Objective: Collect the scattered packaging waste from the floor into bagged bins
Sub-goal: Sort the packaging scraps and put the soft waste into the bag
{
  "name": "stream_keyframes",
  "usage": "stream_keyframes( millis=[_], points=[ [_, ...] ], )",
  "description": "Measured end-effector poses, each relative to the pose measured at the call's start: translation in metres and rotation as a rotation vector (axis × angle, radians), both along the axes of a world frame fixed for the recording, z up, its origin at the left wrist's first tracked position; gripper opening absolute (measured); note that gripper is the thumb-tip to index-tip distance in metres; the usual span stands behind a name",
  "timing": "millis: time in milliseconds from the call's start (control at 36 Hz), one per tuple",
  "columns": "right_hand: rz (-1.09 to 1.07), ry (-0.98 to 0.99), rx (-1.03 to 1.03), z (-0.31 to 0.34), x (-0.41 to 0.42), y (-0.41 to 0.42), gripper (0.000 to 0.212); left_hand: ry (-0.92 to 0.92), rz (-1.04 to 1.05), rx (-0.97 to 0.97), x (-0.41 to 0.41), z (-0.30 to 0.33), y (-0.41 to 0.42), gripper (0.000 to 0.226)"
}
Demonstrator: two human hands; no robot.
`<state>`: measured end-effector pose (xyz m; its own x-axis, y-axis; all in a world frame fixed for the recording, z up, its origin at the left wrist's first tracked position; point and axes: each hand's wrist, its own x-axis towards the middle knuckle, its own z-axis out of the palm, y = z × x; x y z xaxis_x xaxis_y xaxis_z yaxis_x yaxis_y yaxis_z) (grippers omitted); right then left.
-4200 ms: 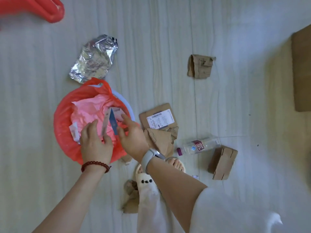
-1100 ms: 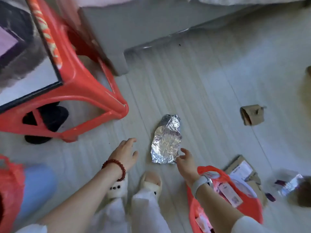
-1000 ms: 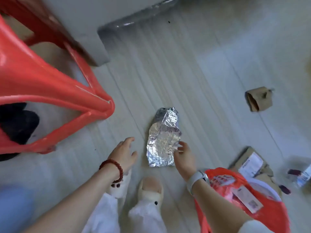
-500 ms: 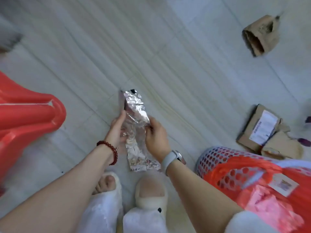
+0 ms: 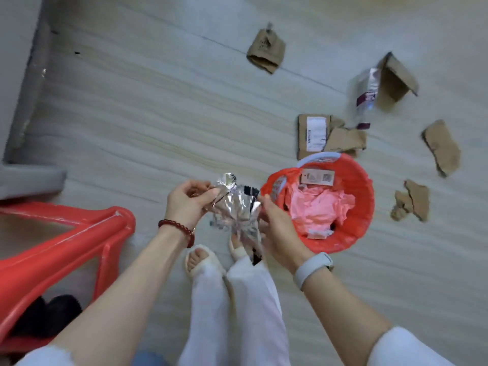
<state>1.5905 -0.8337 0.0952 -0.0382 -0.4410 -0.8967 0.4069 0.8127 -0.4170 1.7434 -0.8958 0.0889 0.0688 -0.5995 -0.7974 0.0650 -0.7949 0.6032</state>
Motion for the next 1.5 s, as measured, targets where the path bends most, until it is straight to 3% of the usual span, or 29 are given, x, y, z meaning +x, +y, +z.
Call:
stream_keyframes(
  millis=[83,194,250,333,417,500,667,750,861,917,972,1139,1361,1500],
  points=[
    [-0.330,-0.364,0.022,0.032,-0.023,0.006,0.064,-0.110,-0.184,-0.183,-0.040,0.043,0.005,0.032],
    [-0.386,-0.457,-0.076,0.068,-0.046,0.015,0.052,-0.202,-0.394,-0.325,-0.081,0.070,0.028,0.032],
    [-0.419,-0.440,-0.073,0.071,-0.061,0.025,0.060,-0.327,-0.610,-0.421,-0.092,0.071,0.038,0.022],
    [-0.289,-0.281,-0.032,0.073,-0.087,0.041,0.065,-0.522,-0.860,-0.549,-0.107,0.072,0.049,0.039],
    [-0.062,-0.078,-0.056,0.077,-0.113,0.050,0.059,-0.481,-0.953,-0.579,-0.129,0.072,0.056,0.047],
    [0.171,0.326,-0.127,0.072,-0.143,0.054,0.045,-0.473,-1.004,-0.559,-0.152,0.063,0.060,0.045],
    [0.143,0.867,-0.217,0.017,-0.197,0.051,0.044,-0.616,-1.112,-0.461,-0.183,0.012,0.051,0.056],
    [0.454,1.079,-0.140,-0.034,-0.204,0.051,0.042,-0.691,-1.225,-0.386,-0.194,-0.027,0.040,0.062],
    [0.992,1.251,-0.260,-0.119,-0.198,0.058,0.054,-0.755,-1.301,-0.406,-0.205,-0.084,0.024,0.068],
    [1.158,1.200,-0.290,-0.157,-0.190,0.061,0.077,-0.788,-1.340,-0.456,-0.209,-0.114,0.019,0.069],
    [1.216,1.176,-0.293,-0.186,-0.181,0.062,0.084,-0.808,-1.354,-0.533,-0.208,-0.141,0.017,0.069],
    [1.292,1.143,-0.145,-0.237,-0.173,0.050,0.052,-0.823,-1.296,-0.774,-0.198,-0.171,0.020,0.061],
    [1.318,1.043,-0.082,-0.241,-0.179,0.036,0.046,-0.825,-1.345,-0.712,-0.200,-0.161,0.018,0.068],
    [1.294,0.856,-0.094,-0.189,-0.195,0.034,0.063,-0.802,-1.451,-0.501,-0.207,-0.128,0.007,0.067]
  ],
)
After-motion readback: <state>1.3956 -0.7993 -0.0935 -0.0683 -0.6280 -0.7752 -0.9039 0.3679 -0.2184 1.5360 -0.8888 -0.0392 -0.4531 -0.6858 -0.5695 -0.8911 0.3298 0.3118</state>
